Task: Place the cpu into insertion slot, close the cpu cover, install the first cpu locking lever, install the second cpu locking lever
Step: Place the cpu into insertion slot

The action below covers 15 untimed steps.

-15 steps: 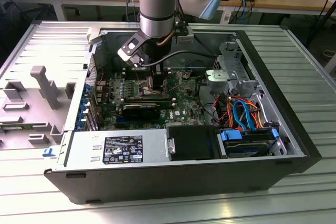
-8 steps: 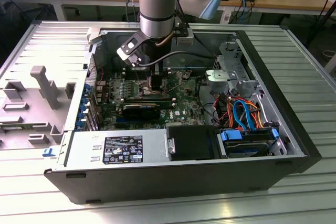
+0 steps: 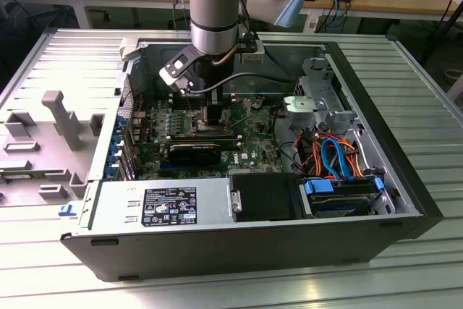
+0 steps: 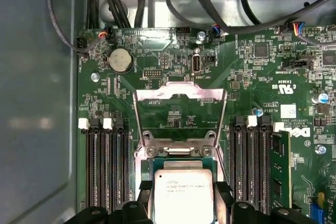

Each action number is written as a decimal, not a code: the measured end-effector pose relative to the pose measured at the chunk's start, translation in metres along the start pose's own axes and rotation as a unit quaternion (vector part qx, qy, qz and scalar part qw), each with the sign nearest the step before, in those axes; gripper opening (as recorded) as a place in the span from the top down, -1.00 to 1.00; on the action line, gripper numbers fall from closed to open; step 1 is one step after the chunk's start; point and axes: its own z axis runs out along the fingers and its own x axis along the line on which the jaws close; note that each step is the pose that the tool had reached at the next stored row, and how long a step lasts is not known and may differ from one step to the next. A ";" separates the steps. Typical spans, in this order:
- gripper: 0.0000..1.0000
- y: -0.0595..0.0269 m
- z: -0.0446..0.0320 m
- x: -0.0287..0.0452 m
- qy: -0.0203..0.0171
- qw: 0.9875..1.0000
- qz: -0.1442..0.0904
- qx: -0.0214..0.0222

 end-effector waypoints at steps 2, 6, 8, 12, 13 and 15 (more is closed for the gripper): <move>-0.08 -0.0017 0.0035 0.0000 0.000 1.000 0.000 0.000; -0.08 -0.0023 0.0078 -0.0001 0.000 1.000 0.000 0.000; -0.08 -0.0029 0.0093 -0.0001 0.000 1.000 0.000 0.000; -0.08 -0.0030 0.0121 -0.0001 0.000 1.000 0.000 0.000; -0.08 -0.0031 0.0127 -0.0002 0.000 1.000 0.000 0.000; -0.08 -0.0040 0.0139 -0.0002 0.000 1.000 0.000 0.000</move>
